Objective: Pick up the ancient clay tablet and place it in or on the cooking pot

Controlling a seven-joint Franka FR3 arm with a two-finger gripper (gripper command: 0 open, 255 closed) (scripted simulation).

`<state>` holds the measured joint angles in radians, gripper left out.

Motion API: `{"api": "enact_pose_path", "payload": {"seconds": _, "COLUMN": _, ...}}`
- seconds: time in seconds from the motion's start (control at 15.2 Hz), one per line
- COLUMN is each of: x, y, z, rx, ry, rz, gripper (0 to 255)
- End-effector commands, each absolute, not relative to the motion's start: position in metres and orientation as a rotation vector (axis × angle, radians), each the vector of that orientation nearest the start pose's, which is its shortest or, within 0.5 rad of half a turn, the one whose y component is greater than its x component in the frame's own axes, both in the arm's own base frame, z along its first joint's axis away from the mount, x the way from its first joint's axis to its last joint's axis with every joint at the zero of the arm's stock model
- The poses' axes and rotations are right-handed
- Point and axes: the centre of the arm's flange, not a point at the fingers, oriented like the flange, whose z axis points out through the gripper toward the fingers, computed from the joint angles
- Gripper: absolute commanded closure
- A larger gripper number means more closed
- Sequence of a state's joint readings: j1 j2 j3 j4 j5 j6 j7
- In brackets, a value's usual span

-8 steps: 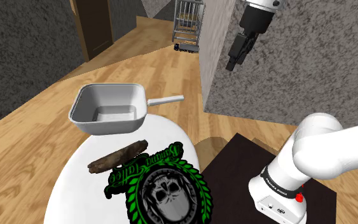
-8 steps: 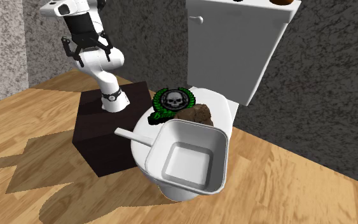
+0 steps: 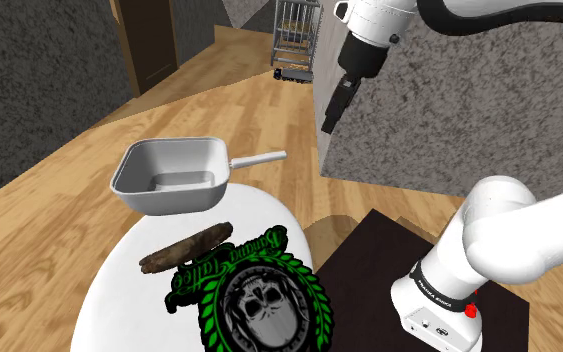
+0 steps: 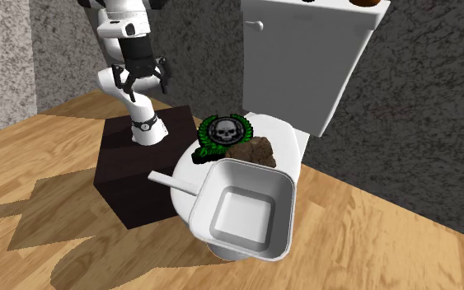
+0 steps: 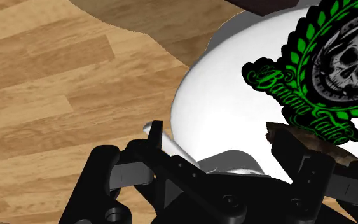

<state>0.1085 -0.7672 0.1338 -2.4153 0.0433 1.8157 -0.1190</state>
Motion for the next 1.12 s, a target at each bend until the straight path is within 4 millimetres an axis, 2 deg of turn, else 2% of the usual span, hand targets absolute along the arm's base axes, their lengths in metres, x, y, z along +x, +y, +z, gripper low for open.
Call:
{"api": "enact_pose_path", "payload": {"seconds": 0.0, "x": 0.328, "y": 0.116, "z": 0.565, "rx": -3.131, "ry": -0.641, "rz": -0.314, "gripper": 0}}
{"api": "enact_pose_path", "payload": {"seconds": 0.53, "x": 0.339, "y": 0.207, "z": 0.506, "rx": -3.074, "ry": -1.149, "rz": -0.5, "gripper": 0}}
{"api": "enact_pose_path", "payload": {"seconds": 1.06, "x": 0.331, "y": 0.29, "z": 0.437, "rx": -2.914, "ry": -1.659, "rz": -0.685, "gripper": 0}}
